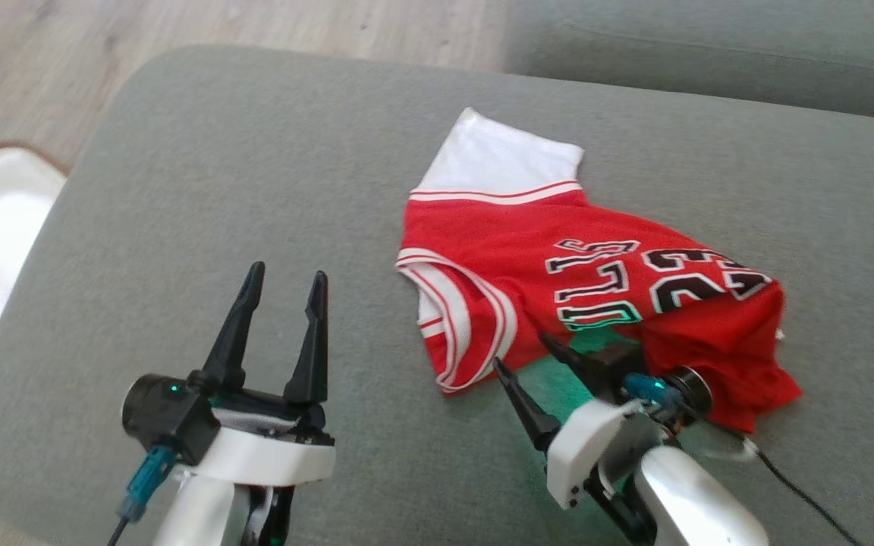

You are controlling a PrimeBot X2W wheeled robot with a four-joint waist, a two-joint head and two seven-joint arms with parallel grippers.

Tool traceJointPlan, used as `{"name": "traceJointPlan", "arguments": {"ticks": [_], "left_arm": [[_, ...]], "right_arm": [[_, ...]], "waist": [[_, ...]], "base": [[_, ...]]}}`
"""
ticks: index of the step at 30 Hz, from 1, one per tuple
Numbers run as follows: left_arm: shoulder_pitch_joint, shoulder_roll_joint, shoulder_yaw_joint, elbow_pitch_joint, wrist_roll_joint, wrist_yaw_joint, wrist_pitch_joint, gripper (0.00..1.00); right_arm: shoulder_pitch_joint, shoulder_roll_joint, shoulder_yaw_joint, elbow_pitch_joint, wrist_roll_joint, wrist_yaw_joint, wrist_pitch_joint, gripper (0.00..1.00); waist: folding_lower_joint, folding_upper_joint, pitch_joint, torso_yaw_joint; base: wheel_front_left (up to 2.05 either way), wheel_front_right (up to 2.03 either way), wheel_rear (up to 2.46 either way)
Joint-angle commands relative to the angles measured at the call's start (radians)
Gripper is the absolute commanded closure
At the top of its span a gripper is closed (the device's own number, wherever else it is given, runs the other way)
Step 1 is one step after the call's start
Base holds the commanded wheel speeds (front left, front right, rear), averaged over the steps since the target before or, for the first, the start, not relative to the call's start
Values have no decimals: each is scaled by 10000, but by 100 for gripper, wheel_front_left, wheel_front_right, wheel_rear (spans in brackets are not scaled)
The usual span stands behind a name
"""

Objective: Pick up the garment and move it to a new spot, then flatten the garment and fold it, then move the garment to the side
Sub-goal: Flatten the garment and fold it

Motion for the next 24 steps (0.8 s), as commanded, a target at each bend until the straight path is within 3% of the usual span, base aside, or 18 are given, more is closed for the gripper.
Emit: {"name": "traceJointPlan", "arguments": {"ticks": [1, 13, 14, 15, 24], "left_arm": [[-447, -46, 401, -252, 120, -74, -51, 0], [-584, -323, 415, -78, 152, -221, -51, 0], [-594, -336, 419, -69, 148, -226, -51, 0], [-601, -348, 413, -58, 148, -232, -51, 0], [-685, -398, 355, 20, 183, -260, -51, 0]], "right_arm": [[-754, -123, 484, 17, 161, 67, 169, 0], [-2349, -663, 1587, 2114, 788, 67, 814, 0], [-2443, -668, 1615, 2259, 830, 67, 785, 84], [-2539, -671, 1652, 2364, 855, 67, 705, 100], [-4497, -522, 572, 2205, 627, 67, -988, 100]], "waist": [[0, 0, 170, 311], [0, 0, 667, 1201], [0, 0, 688, 1242], [0, 0, 701, 1282], [0, 0, 650, 1226]], "base": [[0, 0, 0], [0, 0, 0], [0, 0, 0], [0, 0, 0], [0, 0, 0]]}}
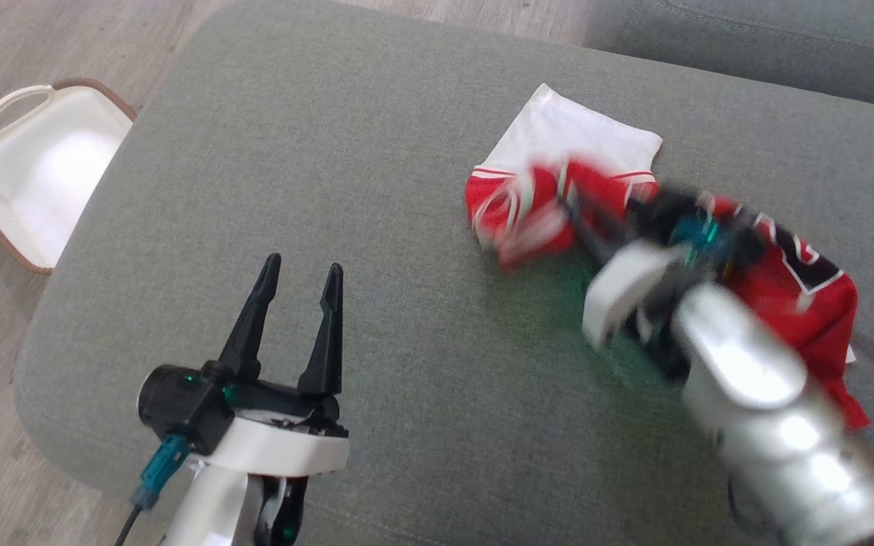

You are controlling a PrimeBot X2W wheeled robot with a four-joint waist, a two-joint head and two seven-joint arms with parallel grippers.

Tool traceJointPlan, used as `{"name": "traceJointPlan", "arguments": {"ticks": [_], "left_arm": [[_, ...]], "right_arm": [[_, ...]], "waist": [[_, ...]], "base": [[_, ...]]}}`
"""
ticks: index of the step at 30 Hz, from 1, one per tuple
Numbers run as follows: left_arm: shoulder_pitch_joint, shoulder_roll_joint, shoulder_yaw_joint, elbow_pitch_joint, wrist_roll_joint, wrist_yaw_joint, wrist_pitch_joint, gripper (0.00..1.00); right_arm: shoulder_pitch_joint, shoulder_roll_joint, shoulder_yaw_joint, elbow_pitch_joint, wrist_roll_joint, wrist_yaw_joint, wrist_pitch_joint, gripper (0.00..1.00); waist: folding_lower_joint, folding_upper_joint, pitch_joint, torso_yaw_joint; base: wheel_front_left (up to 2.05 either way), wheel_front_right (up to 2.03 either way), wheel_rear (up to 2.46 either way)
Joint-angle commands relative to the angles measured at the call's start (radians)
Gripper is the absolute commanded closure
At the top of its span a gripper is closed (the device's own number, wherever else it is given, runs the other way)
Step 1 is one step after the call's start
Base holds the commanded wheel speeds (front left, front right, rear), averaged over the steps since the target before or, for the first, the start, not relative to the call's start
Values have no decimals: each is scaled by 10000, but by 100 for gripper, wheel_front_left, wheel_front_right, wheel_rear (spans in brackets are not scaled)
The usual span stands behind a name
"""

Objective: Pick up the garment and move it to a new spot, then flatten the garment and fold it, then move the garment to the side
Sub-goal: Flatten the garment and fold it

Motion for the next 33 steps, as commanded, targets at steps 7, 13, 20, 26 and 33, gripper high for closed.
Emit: {"name": "traceJointPlan", "arguments": {"ticks": [7, 13, 20, 26, 33], "left_arm": [[-583, -7, 148, -209, -33, -54, -51, 0], [-682, -9, 25, -182, -130, -56, -51, 0], [-530, -9, 341, -225, -53, -57, -51, 0], [-422, -10, 450, -297, 47, -58, -51, 0], [-204, -10, 603, -459, 121, -58, -51, 0]], "right_arm": [[-2411, 337, -966, 867, -746, 67, -158, 48], [-3219, 354, -1184, 2535, -1468, 67, 65, 0], [-3008, 381, -1281, 2878, -1290, 67, -912, 0], [-2073, 345, -1449, 2244, -1049, 67, -1537, 0], [437, 265, -2368, -128, -1324, 67, -1708, 0]], "waist": [[-1, 0, 126, -101], [-1, 0, 35, -253], [-1, 0, -343, -966], [-1, 0, -746, -1603], [-1, 0, -1100, -2524]], "base": [[0, 0, 0], [0, 0, 0], [0, 0, 0], [0, 0, 0], [0, 0, 0]]}}
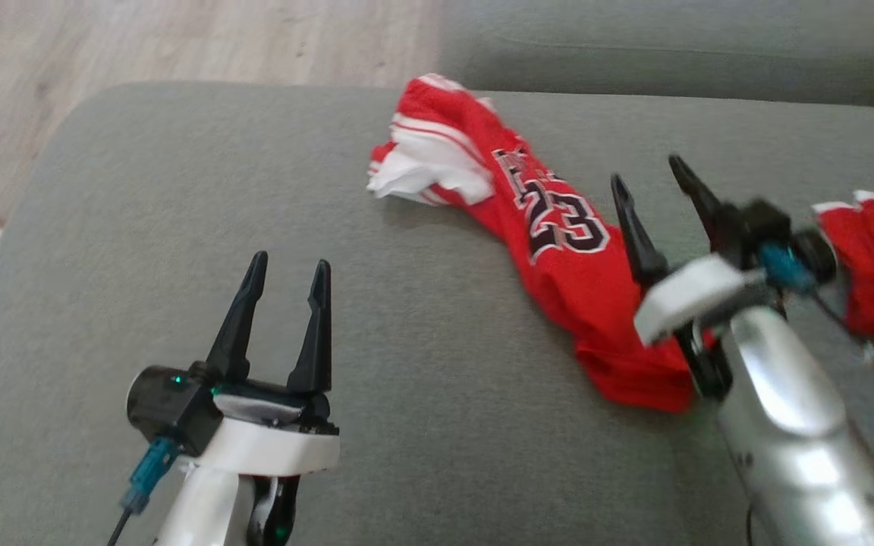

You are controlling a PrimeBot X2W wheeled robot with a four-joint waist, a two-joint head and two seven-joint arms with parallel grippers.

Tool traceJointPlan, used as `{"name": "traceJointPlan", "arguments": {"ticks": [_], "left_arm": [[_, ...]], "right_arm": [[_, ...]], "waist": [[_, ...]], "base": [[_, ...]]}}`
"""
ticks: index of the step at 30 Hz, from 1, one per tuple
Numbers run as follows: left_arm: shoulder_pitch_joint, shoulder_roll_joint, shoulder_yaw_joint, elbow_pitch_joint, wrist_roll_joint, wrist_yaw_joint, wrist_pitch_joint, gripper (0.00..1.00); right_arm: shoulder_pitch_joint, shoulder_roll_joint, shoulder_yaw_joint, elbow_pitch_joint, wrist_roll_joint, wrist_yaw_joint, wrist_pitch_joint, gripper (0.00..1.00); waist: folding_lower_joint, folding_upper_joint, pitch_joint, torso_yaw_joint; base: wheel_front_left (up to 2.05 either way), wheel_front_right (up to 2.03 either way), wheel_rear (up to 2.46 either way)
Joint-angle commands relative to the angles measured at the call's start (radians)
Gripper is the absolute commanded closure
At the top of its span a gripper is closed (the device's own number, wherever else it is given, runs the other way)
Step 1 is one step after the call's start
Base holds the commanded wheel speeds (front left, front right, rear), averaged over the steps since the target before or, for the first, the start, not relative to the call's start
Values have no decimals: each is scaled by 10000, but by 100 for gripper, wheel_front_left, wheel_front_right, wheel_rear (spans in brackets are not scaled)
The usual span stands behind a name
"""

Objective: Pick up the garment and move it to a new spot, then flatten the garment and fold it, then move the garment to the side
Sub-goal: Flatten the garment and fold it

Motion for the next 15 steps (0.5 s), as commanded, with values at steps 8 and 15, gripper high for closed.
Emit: {"name": "traceJointPlan", "arguments": {"ticks": [8, 15], "left_arm": [[-3, 13, 465, -472, 108, -55, -51, 0], [22, 13, 412, -539, 126, -55, -51, 0]], "right_arm": [[3348, 566, -948, -3643, -510, 67, -133, 0], [4517, 607, -1107, -4725, -276, 67, -134, 0]], "waist": [[1, 0, -303, -1173], [1, 0, -254, -1352]], "base": [[0, 0, 0], [0, 0, 0]]}}
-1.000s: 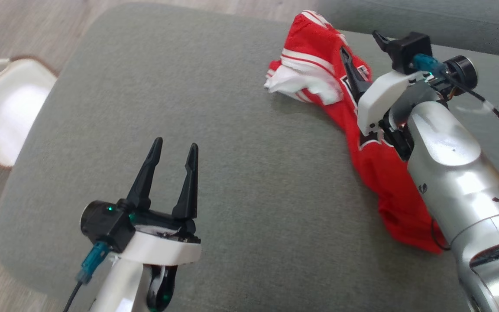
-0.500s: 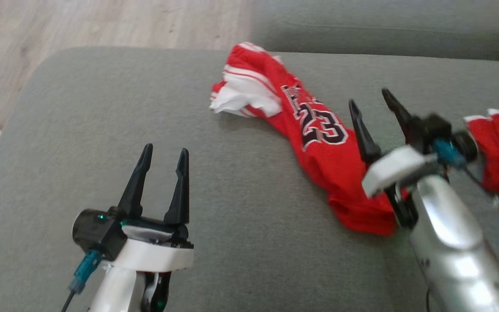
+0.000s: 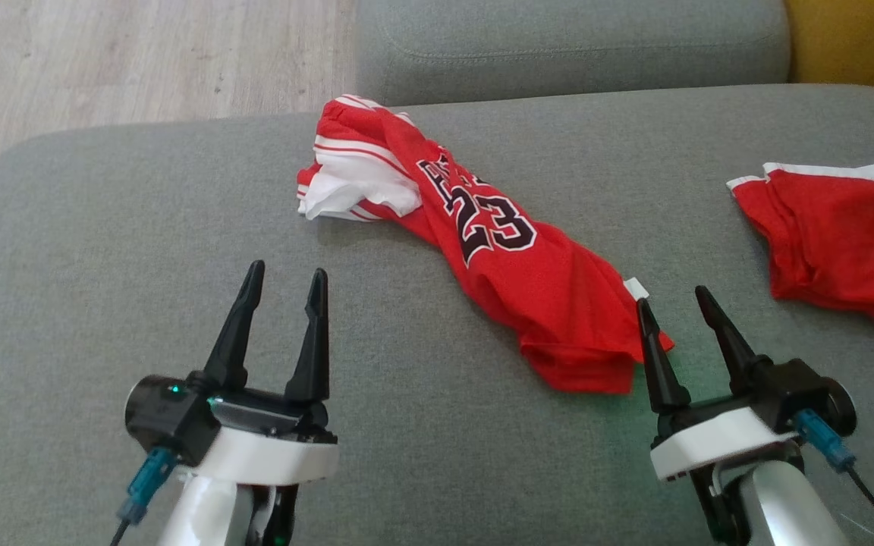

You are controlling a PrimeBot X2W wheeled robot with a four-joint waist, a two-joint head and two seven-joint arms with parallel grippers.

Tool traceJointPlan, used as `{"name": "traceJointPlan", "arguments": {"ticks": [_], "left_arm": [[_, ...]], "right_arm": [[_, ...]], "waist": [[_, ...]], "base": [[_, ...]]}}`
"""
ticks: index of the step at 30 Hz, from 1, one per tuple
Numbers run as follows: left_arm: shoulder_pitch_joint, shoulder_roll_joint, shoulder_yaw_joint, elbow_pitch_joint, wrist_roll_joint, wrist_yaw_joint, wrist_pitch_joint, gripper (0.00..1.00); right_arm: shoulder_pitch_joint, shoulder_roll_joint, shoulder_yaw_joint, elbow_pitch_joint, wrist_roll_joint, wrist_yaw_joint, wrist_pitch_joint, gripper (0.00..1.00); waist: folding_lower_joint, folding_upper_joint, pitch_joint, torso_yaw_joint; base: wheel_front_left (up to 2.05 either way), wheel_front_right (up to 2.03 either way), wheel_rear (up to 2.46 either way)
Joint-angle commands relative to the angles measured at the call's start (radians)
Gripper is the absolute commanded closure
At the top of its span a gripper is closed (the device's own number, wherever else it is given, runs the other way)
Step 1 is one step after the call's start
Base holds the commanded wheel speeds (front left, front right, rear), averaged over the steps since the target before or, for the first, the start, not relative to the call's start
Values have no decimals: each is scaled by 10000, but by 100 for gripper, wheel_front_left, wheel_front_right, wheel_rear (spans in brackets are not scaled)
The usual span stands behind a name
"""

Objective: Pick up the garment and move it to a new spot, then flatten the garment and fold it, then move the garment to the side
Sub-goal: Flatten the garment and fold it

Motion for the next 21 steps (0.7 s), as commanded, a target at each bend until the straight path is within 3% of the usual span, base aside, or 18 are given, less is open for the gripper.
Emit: {"name": "traceJointPlan", "arguments": {"ticks": [1, 11, 21], "left_arm": [[-282, 11, 304, -354, 122, -55, -51, 0], [-399, 64, 69, -228, 136, -55, -51, 0], [-442, 86, -87, -132, 117, -55, -51, 0]], "right_arm": [[-363, 67, 236, -421, -36, 67, -107, 0], [-657, 69, 799, -167, -435, 67, 8, 0], [-1587, 69, -1388, 2125, -444, 67, 1128, 0]], "waist": [[1, 0, 37, 31], [1, 0, 198, 525], [1, 0, 382, 1056]], "base": [[0, 0, 0], [0, 0, 0], [0, 0, 0]]}}
